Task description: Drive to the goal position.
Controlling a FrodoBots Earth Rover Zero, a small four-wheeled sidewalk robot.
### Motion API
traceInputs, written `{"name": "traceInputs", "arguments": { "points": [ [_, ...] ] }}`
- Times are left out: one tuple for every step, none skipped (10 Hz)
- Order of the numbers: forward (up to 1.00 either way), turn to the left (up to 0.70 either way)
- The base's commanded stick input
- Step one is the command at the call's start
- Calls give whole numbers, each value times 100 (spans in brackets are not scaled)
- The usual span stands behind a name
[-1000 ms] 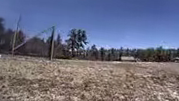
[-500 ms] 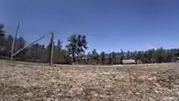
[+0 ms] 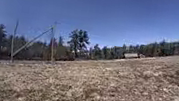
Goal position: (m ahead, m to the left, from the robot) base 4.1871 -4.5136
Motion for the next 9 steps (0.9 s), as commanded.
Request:
{"name": "traceInputs", "arguments": {
  "points": [
    [70,0],
    [70,0],
    [70,0],
    [70,1],
    [70,3],
    [70,2],
    [70,0],
    [70,0],
    [70,6]
  ]
}}
